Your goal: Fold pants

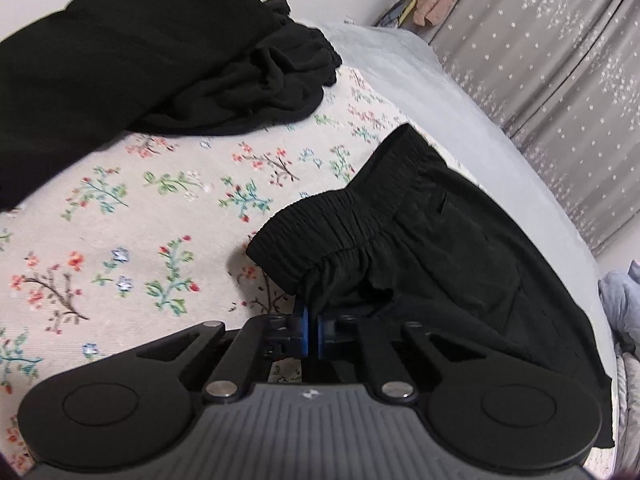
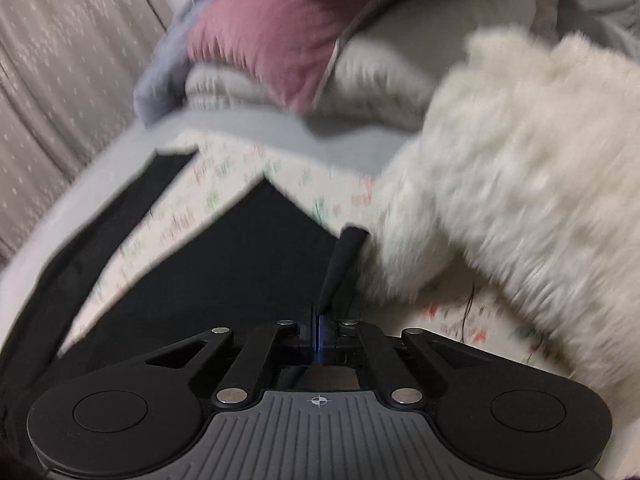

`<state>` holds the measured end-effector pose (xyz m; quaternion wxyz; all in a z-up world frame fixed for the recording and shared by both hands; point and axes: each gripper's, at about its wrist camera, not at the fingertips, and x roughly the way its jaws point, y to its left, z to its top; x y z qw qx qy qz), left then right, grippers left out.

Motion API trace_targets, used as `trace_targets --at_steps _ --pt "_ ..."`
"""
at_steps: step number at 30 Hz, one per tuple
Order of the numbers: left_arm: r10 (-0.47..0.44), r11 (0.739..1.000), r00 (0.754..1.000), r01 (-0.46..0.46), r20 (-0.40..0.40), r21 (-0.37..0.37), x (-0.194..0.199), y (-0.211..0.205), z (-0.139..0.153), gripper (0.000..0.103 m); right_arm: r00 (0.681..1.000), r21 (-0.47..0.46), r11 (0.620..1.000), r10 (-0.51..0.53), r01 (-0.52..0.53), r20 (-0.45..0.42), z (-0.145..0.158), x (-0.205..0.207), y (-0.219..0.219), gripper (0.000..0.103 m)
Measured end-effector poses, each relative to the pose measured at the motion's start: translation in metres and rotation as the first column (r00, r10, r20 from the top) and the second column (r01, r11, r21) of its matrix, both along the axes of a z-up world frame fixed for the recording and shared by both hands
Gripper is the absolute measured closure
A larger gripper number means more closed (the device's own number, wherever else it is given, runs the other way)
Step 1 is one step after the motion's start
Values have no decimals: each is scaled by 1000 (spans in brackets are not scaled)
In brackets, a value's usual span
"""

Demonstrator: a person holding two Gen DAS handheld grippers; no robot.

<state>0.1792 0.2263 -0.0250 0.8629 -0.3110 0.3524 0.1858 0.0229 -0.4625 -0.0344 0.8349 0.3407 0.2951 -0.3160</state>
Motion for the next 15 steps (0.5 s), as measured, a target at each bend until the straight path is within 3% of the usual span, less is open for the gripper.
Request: trace_targets --at_steps 9,15 --pt "28 999 1000 -29 7 40 -15 -2 16 81 987 -168 985 -18 45 163 33 -14 19 103" --pt "49 989 999 -49 7 140 -22 -11 29 81 968 -285 954 -24 96 249 54 -19 32 103"
